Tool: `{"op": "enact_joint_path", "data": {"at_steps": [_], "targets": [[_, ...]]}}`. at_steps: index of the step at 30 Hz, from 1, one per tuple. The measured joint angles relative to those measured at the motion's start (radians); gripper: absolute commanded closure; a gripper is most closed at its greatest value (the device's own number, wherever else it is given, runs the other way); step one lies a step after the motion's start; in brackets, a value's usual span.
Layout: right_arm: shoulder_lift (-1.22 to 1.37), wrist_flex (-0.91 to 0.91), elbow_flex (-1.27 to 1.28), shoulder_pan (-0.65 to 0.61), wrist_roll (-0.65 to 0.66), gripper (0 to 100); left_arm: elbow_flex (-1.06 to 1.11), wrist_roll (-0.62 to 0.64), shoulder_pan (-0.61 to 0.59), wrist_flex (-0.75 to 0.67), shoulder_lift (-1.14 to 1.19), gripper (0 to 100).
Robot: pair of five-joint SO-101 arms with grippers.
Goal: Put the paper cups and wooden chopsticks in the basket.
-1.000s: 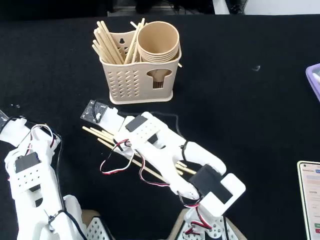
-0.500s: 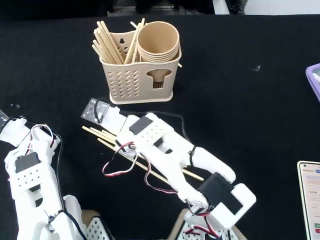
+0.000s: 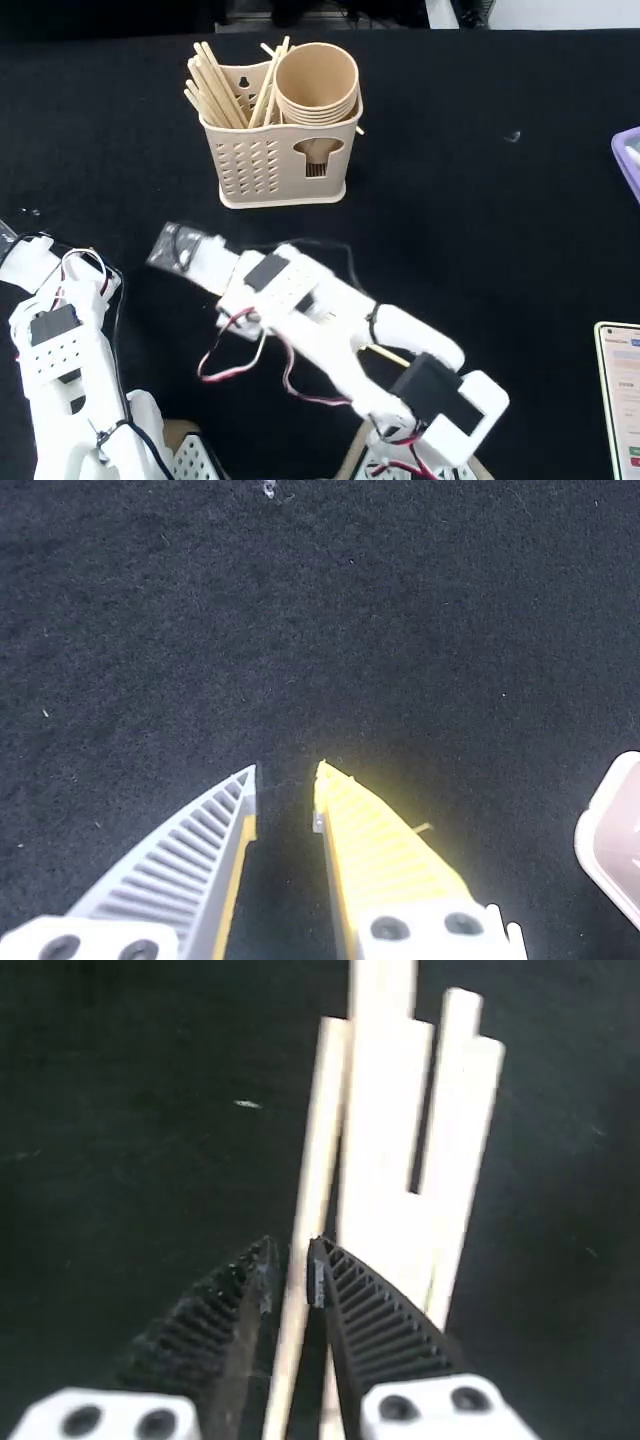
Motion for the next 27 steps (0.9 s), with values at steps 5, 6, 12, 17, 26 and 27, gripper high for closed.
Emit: {"op": "enact_joint_path", "data": {"at_steps": [5,6,12,17,26,27], "targets": [[0.000,0.000,0.006,-0.009,0.000,92.6,0.000,0.000,0.000,0.000,0.000,89],[0.002,0.000,0.006,-0.009,0.000,92.6,0.000,0.000,0.000,0.000,0.000,89],[0.048,-0.014,0.006,-0.008,0.000,83.5,0.000,0.000,0.000,0.000,0.000,89],[0.061,-0.020,0.006,-0.003,0.000,80.9,0.000,0.000,0.000,0.000,0.000,89],[0.057,-0.023,0.009,-0.002,0.000,86.8,0.000,0.000,0.000,0.000,0.000,89],[0.044,-0.023,0.014,-0.002,0.000,86.7,0.000,0.000,0.000,0.000,0.000,89]]}}
